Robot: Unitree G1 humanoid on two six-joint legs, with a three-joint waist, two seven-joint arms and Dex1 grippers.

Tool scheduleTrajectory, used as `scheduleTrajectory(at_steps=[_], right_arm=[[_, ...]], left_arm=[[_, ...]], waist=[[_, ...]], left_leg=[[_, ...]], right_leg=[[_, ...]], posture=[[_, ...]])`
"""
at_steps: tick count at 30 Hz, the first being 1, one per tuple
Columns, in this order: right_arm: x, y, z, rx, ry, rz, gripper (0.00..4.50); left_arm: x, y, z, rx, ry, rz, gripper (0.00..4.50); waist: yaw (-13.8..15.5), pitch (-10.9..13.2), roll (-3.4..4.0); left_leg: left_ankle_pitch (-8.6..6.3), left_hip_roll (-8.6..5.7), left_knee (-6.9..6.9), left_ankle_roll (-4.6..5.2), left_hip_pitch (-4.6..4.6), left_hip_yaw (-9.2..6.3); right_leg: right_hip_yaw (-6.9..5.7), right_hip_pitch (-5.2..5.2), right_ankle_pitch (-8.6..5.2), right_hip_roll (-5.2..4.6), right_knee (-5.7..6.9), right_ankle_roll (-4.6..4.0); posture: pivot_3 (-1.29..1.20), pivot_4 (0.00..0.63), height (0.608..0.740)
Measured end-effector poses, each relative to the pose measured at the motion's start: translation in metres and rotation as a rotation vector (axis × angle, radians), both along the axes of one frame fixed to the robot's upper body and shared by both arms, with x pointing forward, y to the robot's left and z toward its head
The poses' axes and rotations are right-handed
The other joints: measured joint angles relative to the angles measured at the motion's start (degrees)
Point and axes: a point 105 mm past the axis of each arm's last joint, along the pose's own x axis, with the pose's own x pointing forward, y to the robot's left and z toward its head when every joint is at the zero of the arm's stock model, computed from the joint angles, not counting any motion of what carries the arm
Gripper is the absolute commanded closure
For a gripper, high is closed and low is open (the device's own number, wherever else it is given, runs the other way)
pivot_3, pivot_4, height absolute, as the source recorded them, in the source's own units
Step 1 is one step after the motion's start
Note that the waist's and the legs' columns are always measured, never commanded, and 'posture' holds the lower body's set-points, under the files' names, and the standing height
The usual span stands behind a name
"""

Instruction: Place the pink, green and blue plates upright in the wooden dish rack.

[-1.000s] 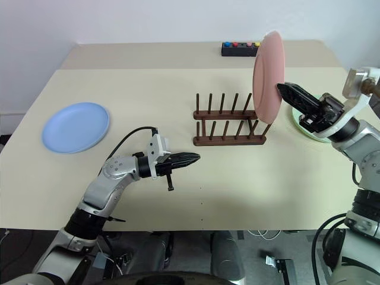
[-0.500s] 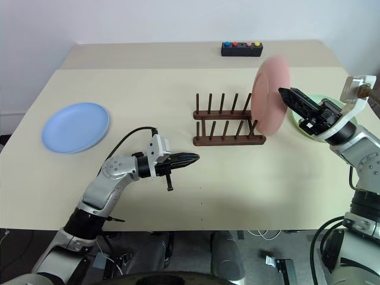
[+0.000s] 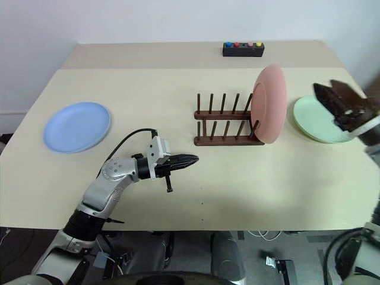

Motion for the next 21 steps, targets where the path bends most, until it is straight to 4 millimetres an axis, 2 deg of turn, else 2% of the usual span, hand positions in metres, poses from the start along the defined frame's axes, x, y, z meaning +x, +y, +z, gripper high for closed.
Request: scheduleTrajectory(at_steps=[2, 4, 7, 11, 14, 19, 21], right_arm=[[-0.006, -0.013, -0.012, -0.124, 0.042, -0.085, 0.62], [-0.007, -0.018, -0.032, -0.254, 0.11, -0.133, 0.62], [0.0, -0.027, -0.077, -0.545, 0.269, -0.203, 0.62], [0.011, -0.035, -0.111, -0.837, 0.362, -0.245, 0.62], [0.025, -0.037, -0.124, -0.979, 0.368, -0.253, 0.62], [0.045, -0.048, -0.127, -1.112, 0.344, -0.325, 0.62], [0.048, -0.051, -0.128, -1.147, 0.336, -0.339, 1.14]], left_arm=[[0.0, 0.0, 0.0, 0.0, 0.0, 0.001, 4.5], [0.0, 0.0, 0.0, 0.001, 0.0, 0.0, 4.5], [-0.001, -0.001, 0.0, -0.001, 0.0, -0.009, 4.5], [0.0, -0.003, 0.0, -0.001, 0.0, -0.015, 4.5], [-0.001, -0.005, 0.001, -0.002, -0.002, -0.024, 4.5], [-0.002, -0.007, 0.0, -0.001, 0.001, -0.024, 4.5], [-0.001, -0.007, 0.0, -0.004, 0.0, -0.017, 4.5]], waist=[[-0.09, 0.0, 0.0], [-0.35, -0.01, 0.02], [-0.74, -0.06, 0.12], [-0.78, -0.07, 0.17], [-0.79, -0.06, 0.19], [-0.71, -0.05, 0.18], [-0.61, -0.04, 0.16]], left_leg=[[0.0, 0.0, 0.0, 0.0, 0.01, 0.01], [0.0, 0.0, 0.0, 0.0, 0.03, 0.06], [0.0, 0.0, 0.03, -0.01, 0.09, 0.16], [0.0, 0.0, 0.03, -0.01, 0.1, 0.16], [0.01, 0.0, 0.02, -0.01, 0.09, 0.16], [0.01, 0.0, 0.02, -0.01, 0.09, 0.15], [0.01, 0.0, 0.03, -0.01, 0.1, 0.14]], right_leg=[[0.0, 0.01, 0.0, 0.0, 0.0, 0.0], [0.03, 0.01, 0.0, 0.0, 0.0, 0.0], [0.08, 0.01, 0.0, 0.0, 0.02, 0.0], [0.09, 0.01, 0.0, 0.0, 0.02, 0.0], [0.1, 0.01, 0.0, 0.0, 0.02, 0.0], [0.1, 0.03, 0.0, -0.01, 0.0, -0.01], [0.1, 0.06, 0.0, -0.01, 0.0, -0.01]], posture=[[0.0, 0.15, 0.74], [0.0, 0.15, 0.74], [0.0, 0.15, 0.74], [0.0, 0.15, 0.74], [0.0, 0.15, 0.74], [0.0, 0.15, 0.74], [0.0, 0.15, 0.74]])
